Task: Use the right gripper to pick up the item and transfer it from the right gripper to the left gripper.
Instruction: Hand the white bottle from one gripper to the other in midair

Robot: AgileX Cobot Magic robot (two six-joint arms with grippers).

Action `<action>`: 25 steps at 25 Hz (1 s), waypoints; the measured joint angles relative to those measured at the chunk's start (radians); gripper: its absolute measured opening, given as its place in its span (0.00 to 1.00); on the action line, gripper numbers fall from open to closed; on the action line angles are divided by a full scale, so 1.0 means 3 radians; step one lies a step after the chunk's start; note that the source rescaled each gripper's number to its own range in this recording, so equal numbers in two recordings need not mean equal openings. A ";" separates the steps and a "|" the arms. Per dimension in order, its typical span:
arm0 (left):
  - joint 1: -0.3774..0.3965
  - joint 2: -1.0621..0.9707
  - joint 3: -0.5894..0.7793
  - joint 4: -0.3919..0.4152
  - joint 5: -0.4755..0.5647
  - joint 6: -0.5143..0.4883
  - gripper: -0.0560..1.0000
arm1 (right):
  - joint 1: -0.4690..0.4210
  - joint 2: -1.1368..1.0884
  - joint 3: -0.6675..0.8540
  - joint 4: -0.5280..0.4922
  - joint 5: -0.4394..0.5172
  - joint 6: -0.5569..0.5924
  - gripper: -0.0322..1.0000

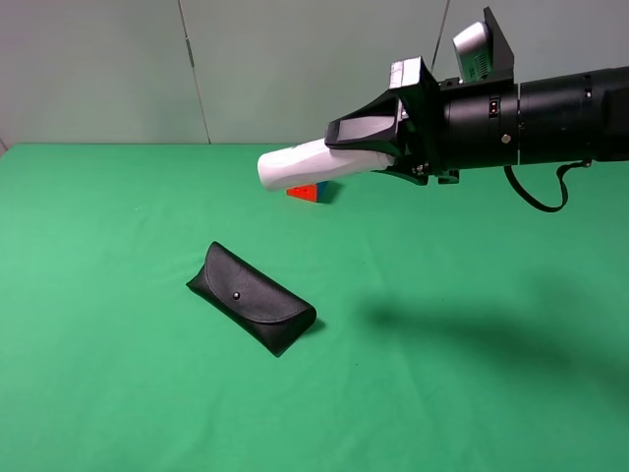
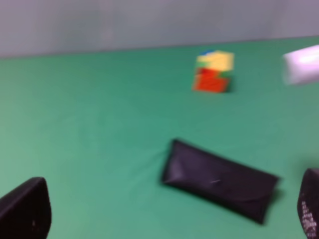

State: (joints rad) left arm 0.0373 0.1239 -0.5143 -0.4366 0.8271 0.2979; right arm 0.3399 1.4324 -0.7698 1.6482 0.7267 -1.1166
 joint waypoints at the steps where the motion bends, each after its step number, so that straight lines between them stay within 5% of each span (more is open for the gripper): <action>1: 0.0000 0.0090 0.0000 -0.0205 -0.0034 0.0214 0.98 | 0.0000 0.0000 0.0000 0.0000 0.0000 0.0000 0.03; 7: 0.0000 0.0610 -0.0011 -0.1261 -0.0175 0.1142 0.98 | 0.0000 0.0000 0.0000 0.0000 0.0000 -0.0011 0.03; 12: -0.0011 0.1025 -0.0022 -0.1822 -0.0200 0.2076 0.98 | 0.0000 0.0000 0.0000 -0.0003 0.0002 -0.0011 0.03; 25: -0.0172 0.1775 -0.0055 -0.2272 -0.0155 0.3570 0.98 | 0.0000 0.0000 0.0000 -0.0003 0.0002 -0.0014 0.03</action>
State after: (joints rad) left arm -0.0144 0.6564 -0.5308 -1.1182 0.7805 1.3690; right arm 0.3399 1.4324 -0.7698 1.6473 0.7271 -1.1209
